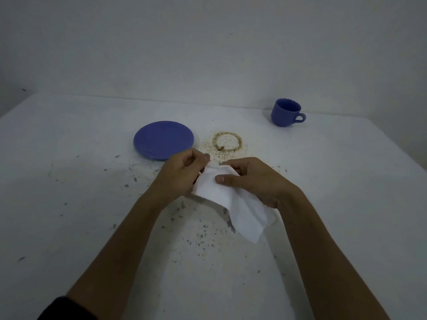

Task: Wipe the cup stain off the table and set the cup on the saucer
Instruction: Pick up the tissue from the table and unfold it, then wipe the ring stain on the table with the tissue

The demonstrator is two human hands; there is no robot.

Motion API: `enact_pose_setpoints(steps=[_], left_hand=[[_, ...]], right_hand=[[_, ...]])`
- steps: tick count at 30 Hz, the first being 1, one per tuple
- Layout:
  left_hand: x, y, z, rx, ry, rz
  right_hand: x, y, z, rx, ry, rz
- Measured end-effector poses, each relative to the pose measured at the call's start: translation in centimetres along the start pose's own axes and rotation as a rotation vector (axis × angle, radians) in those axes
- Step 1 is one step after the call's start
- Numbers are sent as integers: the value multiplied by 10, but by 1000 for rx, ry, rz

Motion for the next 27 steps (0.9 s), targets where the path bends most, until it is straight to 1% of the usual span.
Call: enact_pose_setpoints(steps=[2,5,9,12,13,14,16,17,18,19,20,22,24,27], left_hand=[[-1,-6,6,28,-2,-61],[1,-15,11,-79,-83,-106],[8,-26,17,-156,-159,-126],[13,-32,22,-298,-216,-96],[14,-33,23,-350,-240,-93],[14,-33,23,-392,-266,-96],[14,-35,21,-434,-308,-105],[14,-36,20,-448,-320,-107],[15,-37,19,-462,-329,-107],[15,-37,18,-473,-338,-108],[16,-37,18,-477,-349,-109],[17,-37,17,-478,-381,-116],[17,-36,18,-483,-407,-123],[16,-37,19,-490,-427,-121]], right_hand=[[-1,3,-7,-74,-66,-94],[-2,8,-16,-145,-156,-285],[-7,25,-23,-243,-263,-458],[-23,51,-25,-214,-293,-722],[-29,57,-24,-162,-285,-824],[-35,63,-23,-90,-236,-921],[-43,68,-16,112,-63,-1069],[-47,68,-13,223,29,-1104],[-50,64,-11,326,113,-1101],[-54,59,-11,432,184,-1052],[-58,51,-14,545,222,-955],[-65,31,-25,731,189,-696],[-64,18,-38,763,117,-491],[-59,17,-45,692,125,-378]])
Point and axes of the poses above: each hand's wrist, its own x-axis away from the middle knuckle, its own y-axis out of the back of the hand, z = x × y, the point moved 1 cm from there along -x, towards the middle knuckle, and after that the axes turned 5 degrees about -z, right-handed, at the moved point
